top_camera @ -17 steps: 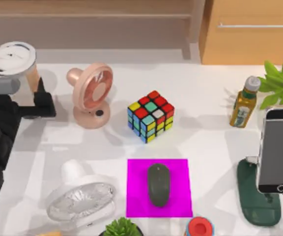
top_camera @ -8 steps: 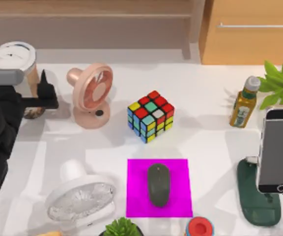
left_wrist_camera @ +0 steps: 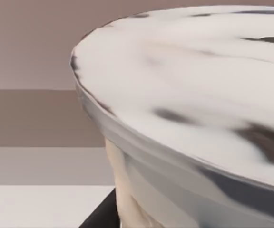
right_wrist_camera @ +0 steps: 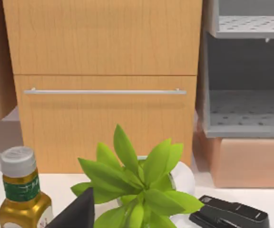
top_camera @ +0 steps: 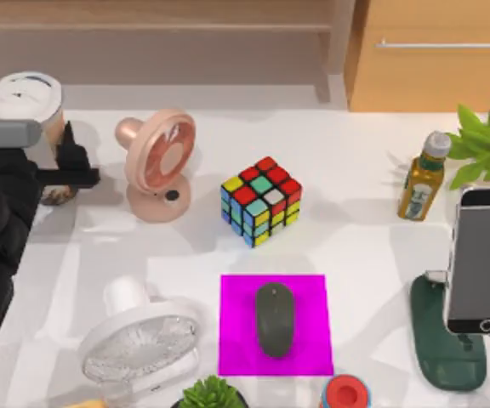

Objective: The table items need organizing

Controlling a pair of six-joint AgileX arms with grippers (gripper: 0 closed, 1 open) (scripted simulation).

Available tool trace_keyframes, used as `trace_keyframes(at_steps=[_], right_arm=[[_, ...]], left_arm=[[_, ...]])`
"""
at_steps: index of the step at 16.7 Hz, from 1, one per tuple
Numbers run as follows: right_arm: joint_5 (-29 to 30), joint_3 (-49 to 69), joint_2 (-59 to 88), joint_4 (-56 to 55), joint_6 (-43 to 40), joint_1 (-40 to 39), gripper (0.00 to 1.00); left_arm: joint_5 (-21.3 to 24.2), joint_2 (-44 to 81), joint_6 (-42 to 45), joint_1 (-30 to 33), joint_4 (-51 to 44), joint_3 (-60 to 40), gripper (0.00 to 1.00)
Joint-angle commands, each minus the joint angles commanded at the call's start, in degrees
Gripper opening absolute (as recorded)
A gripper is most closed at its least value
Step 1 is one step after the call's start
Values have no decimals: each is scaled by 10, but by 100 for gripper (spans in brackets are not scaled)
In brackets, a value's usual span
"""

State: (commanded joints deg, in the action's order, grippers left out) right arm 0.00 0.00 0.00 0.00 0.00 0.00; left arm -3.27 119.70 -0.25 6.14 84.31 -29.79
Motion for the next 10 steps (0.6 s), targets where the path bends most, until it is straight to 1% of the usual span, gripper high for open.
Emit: trace_keyframes(at_steps=[4, 5, 10], right_arm=[[0, 0, 0, 0, 0, 0, 100], [0, 0, 0, 0, 0, 0, 100], [0, 0, 0, 0, 0, 0, 100]], left_arm=[[0, 0, 0, 0, 0, 0, 2], [0, 0, 0, 0, 0, 0, 0], [0, 0, 0, 0, 0, 0, 0]])
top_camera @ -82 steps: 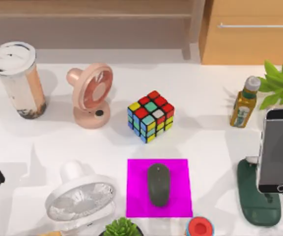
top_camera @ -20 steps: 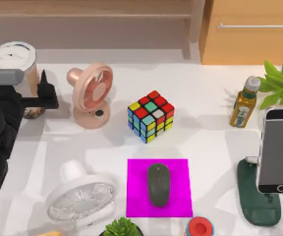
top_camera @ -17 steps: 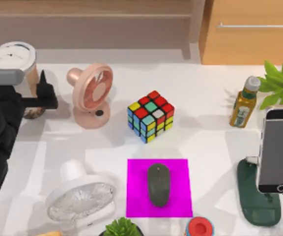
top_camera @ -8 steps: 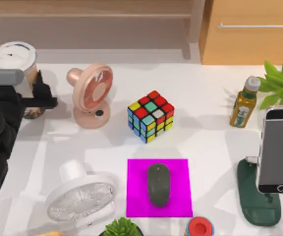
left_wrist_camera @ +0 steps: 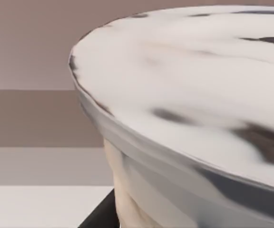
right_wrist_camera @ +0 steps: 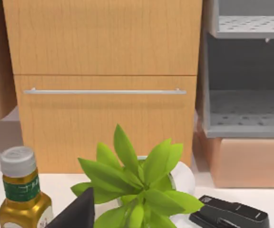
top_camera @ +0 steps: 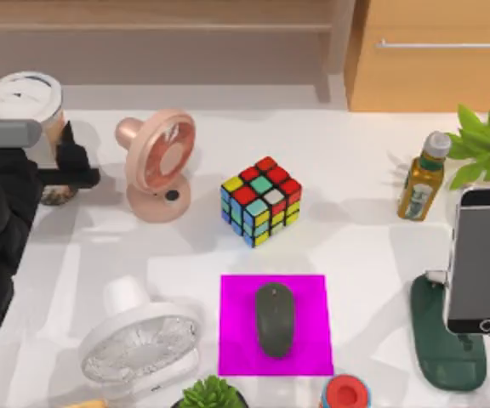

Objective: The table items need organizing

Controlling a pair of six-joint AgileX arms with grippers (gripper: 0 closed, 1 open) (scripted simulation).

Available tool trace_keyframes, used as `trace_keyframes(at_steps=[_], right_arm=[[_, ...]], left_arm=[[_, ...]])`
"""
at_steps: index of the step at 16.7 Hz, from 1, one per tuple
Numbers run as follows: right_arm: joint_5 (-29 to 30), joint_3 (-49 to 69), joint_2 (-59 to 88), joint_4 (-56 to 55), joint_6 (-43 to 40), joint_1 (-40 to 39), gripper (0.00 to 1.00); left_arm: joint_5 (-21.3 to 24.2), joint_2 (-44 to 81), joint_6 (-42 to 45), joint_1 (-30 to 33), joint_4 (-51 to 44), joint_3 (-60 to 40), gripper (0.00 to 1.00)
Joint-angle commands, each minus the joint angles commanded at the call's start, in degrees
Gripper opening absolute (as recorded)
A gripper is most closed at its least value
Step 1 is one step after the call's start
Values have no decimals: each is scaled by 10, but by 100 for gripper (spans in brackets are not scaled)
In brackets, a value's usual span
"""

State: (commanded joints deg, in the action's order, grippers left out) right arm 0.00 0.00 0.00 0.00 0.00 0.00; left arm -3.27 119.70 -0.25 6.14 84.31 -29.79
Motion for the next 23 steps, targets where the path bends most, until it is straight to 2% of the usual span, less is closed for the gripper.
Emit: trace_keyframes(at_steps=[15, 23], right_arm=[[0, 0, 0, 0, 0, 0, 100], [0, 0, 0, 0, 0, 0, 100]], left_arm=[[-2, -45, 10, 2, -31, -10, 0], [-17, -147, 60, 18, -155, -85, 0]])
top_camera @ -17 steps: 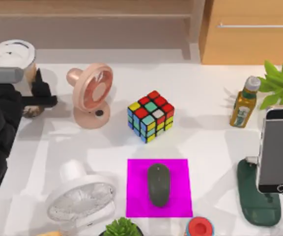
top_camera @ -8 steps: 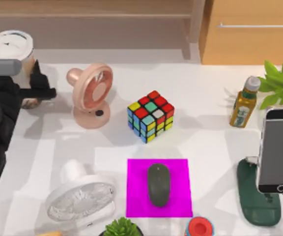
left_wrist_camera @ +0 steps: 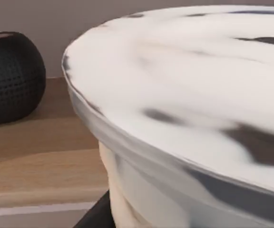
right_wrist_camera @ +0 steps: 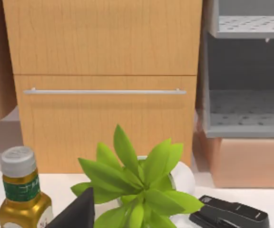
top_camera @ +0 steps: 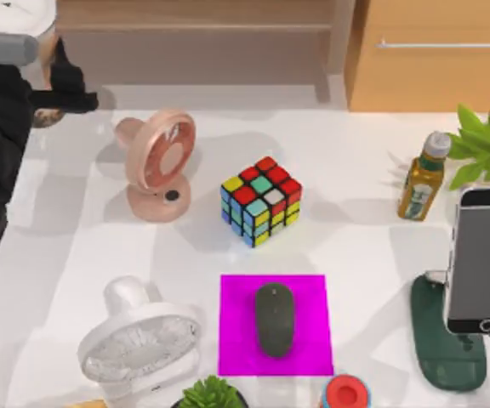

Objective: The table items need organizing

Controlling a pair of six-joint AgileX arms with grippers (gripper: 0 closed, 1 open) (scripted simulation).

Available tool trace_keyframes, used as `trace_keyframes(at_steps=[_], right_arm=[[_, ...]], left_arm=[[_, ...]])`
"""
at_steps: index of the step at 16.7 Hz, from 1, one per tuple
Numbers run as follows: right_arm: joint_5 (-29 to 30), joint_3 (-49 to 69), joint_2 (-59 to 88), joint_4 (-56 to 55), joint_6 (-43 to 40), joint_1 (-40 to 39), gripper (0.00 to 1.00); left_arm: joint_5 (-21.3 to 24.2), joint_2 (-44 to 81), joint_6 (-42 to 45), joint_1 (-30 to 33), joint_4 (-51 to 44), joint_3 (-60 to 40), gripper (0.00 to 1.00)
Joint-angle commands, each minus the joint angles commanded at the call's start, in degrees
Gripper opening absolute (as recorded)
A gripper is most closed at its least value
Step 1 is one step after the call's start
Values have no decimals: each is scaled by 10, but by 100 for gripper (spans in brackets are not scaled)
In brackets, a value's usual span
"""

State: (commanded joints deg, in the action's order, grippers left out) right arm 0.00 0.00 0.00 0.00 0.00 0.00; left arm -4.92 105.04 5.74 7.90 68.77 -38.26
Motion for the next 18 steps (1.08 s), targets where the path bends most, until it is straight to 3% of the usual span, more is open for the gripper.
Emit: trace_keyframes(at_steps=[12, 18], right_arm=[[0, 0, 0, 0, 0, 0, 100], [0, 0, 0, 0, 0, 0, 100]], left_arm=[[-8, -5, -15, 33, -188, -202, 0], [-16, 43, -40, 36, -358, -359, 0]])
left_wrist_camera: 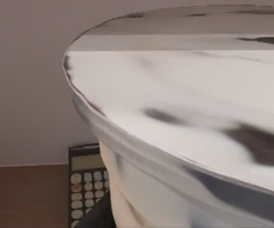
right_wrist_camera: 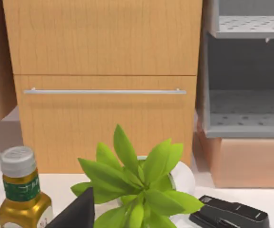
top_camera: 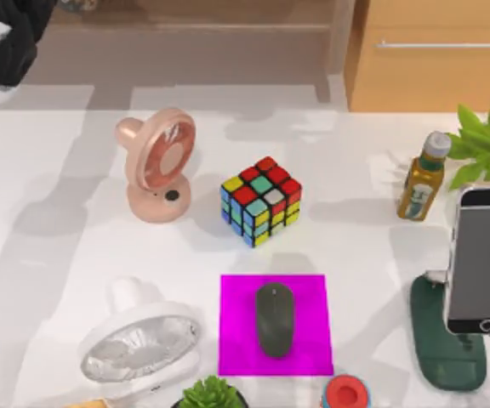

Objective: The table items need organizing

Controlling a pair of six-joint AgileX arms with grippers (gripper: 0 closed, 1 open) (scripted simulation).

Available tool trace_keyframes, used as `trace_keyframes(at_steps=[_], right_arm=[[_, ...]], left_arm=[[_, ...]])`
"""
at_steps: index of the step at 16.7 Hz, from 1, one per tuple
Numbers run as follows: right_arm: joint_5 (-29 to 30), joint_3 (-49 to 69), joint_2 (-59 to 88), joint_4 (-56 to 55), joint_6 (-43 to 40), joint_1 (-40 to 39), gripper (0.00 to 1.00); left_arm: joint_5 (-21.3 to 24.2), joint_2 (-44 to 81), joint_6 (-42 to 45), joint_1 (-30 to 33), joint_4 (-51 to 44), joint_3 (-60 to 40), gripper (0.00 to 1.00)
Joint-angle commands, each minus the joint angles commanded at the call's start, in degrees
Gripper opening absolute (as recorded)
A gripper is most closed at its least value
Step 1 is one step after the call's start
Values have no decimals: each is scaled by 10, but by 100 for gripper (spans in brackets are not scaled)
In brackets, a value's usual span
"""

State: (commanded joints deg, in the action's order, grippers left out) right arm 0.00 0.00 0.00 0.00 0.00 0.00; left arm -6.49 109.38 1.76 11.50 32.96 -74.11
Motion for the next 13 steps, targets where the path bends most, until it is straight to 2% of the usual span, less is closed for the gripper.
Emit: trace_keyframes(at_steps=[4, 10, 13], right_arm=[[0, 0, 0, 0, 0, 0, 100], [0, 0, 0, 0, 0, 0, 100], [0, 0, 0, 0, 0, 0, 100]], left_arm=[[-13, 32, -22, -8, -61, -61, 0], [-15, 29, -21, -5, -61, -61, 0], [-51, 19, -4, -13, -54, -58, 0]])
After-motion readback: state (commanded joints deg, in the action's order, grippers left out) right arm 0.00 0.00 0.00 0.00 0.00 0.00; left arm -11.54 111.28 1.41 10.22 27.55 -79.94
